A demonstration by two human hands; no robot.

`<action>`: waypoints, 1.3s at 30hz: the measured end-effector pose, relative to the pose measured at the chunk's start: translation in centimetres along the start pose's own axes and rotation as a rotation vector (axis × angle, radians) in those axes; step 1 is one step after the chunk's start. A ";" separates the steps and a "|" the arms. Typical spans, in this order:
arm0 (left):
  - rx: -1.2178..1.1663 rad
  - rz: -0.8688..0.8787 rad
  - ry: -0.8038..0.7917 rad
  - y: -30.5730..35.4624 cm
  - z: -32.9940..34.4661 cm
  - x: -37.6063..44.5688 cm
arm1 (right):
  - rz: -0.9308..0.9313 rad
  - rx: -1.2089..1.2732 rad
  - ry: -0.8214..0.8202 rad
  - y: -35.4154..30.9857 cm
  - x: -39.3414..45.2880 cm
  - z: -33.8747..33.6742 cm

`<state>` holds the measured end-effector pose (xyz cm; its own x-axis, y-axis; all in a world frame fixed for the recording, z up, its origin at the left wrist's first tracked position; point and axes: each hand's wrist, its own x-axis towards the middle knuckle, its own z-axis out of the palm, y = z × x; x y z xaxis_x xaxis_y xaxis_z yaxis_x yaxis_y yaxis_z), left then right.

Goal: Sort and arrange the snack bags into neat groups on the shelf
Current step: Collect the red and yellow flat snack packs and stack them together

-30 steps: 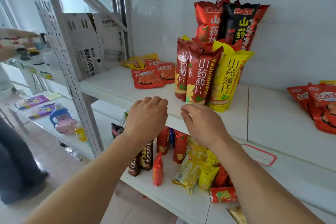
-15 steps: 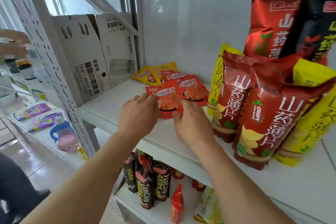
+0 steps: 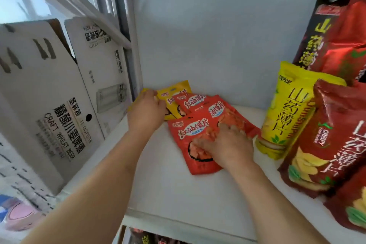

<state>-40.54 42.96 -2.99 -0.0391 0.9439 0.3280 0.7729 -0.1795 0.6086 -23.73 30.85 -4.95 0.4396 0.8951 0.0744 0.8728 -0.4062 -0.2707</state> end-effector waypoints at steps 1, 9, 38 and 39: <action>-0.022 -0.014 -0.009 -0.3 0.2 0.8 | 0.016 0.035 0.009 -0.2 0.3 0.1; -0.118 -0.097 -0.046 -1.5 2.7 4.5 | 0.077 0.134 0.130 -0.3 4.5 -1.4; -1.469 -0.560 -0.083 -2.2 4.7 6.8 | 0.115 0.396 -0.177 0.2 11.7 -0.1; -1.527 -0.567 -0.088 -2.1 4.8 6.7 | 0.102 0.415 -0.174 -0.1 11.6 -0.1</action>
<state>-39.37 50.98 -5.50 -0.0085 0.9832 -0.1821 -0.6389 0.1348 0.7574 -18.66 41.28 -3.94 0.4457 0.8864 -0.1252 0.6529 -0.4176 -0.6320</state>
